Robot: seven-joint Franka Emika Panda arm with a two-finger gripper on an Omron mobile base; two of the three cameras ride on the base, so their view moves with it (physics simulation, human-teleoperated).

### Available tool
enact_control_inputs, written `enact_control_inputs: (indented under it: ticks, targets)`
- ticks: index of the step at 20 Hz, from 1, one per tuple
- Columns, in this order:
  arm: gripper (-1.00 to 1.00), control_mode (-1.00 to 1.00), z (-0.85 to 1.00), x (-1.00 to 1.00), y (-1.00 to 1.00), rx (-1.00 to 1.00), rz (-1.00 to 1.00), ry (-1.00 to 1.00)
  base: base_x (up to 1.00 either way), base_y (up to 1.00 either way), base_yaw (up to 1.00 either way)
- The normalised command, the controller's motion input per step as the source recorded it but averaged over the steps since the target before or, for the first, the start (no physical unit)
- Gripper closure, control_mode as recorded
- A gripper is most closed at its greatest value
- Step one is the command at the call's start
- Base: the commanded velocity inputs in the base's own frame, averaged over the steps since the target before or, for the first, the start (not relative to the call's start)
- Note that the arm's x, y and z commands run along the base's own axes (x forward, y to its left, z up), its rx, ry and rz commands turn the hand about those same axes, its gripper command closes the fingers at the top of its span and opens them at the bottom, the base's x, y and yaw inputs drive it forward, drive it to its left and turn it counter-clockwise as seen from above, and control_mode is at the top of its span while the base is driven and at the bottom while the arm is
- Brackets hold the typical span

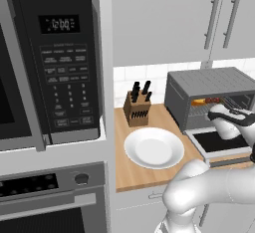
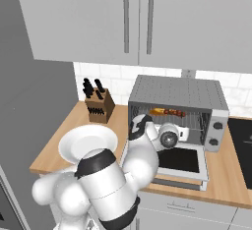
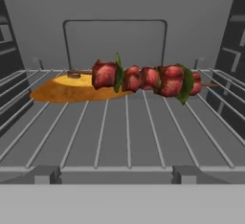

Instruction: Pick up the kebab skewer and baguette bread, and place them inside the toaster oven. Close the toaster oven door and start by setting the timer.

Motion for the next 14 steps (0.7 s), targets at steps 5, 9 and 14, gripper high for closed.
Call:
enact_control_inputs:
  ticks: [5, 9, 14]
  targets:
    - [-1.00, -1.00, 0.00, -0.03, 0.00, 0.00, 0.00, 0.00, 0.00, 0.00, 0.00]
    - [-1.00, -1.00, 0.00, -0.23, 0.00, 0.00, 0.00, 0.00, 0.00, 0.00, 0.00]
    - [-1.00, -1.00, 0.00, -0.34, 0.00, 0.00, 0.00, 0.00, 0.00, 0.00, 0.00]
